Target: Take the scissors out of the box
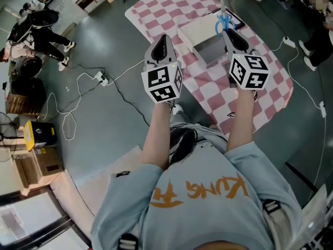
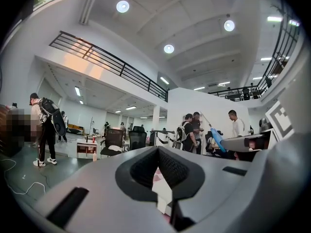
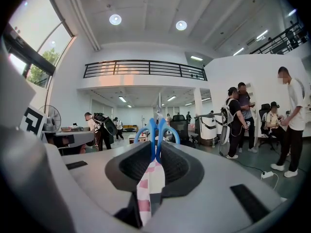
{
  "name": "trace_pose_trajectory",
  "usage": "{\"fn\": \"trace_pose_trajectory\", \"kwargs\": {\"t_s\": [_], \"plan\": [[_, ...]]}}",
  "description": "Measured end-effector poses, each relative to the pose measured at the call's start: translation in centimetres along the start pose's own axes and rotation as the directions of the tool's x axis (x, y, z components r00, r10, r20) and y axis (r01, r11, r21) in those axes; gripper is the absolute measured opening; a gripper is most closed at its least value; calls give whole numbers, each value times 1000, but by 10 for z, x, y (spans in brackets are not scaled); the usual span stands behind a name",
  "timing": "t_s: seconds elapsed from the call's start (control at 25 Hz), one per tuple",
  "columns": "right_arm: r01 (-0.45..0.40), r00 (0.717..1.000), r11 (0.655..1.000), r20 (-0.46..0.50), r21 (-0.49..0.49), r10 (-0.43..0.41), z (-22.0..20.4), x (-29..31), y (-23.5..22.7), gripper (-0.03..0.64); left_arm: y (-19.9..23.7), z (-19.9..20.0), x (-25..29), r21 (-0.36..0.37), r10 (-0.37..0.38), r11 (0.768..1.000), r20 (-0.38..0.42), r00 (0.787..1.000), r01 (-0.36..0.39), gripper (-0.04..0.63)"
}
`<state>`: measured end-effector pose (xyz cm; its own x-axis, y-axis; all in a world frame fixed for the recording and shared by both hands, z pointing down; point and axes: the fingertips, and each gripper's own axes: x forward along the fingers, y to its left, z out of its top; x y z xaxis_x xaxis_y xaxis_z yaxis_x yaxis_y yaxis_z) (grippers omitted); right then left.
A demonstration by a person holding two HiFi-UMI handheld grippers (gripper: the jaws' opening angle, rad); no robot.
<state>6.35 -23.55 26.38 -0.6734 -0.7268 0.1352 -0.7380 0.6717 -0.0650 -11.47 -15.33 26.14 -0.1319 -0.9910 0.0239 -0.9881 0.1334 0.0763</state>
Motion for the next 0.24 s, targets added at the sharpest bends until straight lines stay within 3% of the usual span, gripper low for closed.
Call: {"fn": "trace_pose_trajectory", "kwargs": {"t_s": [0.24], "plan": [[3,1000,1000,4,1,-3,0,-1,-5,63,-6,-3,3,5,-7,1000,-7,1000,7,17]]}}
